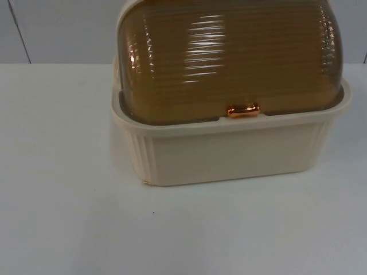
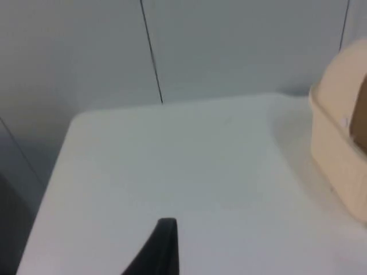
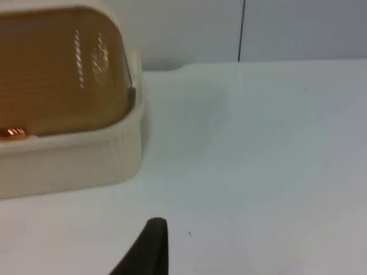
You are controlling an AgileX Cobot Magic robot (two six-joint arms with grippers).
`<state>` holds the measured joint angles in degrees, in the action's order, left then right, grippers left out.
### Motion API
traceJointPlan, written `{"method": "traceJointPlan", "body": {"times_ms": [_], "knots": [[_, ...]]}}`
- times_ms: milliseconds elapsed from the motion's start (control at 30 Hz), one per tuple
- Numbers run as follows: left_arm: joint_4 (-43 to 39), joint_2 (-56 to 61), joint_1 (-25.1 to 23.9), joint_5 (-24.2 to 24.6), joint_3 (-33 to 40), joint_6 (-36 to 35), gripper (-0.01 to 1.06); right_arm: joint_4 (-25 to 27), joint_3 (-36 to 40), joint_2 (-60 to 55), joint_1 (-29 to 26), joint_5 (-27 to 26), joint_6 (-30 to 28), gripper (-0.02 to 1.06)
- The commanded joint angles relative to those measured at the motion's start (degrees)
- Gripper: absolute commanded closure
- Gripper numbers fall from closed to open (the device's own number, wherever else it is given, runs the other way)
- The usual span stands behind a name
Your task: Open the box lid with the left hand, place the block into the box with the right hand, then close the box lid with the left hand.
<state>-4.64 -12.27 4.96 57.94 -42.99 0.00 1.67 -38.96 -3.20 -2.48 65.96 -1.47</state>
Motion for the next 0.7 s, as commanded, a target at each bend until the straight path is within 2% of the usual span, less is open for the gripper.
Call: {"method": "traceJointPlan", "body": {"times_ms": [0,167,467,667], "knots": [[-0.6,0.4,0.3,0.0,2.0,0.0,0.00,-1.3,2.9,0.5,-0.2,-1.3,-0.6,0.03],[-0.9,0.4,0.3,0.0,5.9,0.0,0.00,-1.2,9.2,1.7,-0.2,-3.4,-0.4,0.03],[-4.1,0.4,0.3,2.0,9.2,0.0,0.00,-1.7,9.5,2.3,-0.2,-4.1,0.6,0.03],[-1.5,0.4,0.3,2.8,10.9,-0.5,0.00,-1.7,9.5,2.3,-0.2,-4.1,0.6,0.03]]}}
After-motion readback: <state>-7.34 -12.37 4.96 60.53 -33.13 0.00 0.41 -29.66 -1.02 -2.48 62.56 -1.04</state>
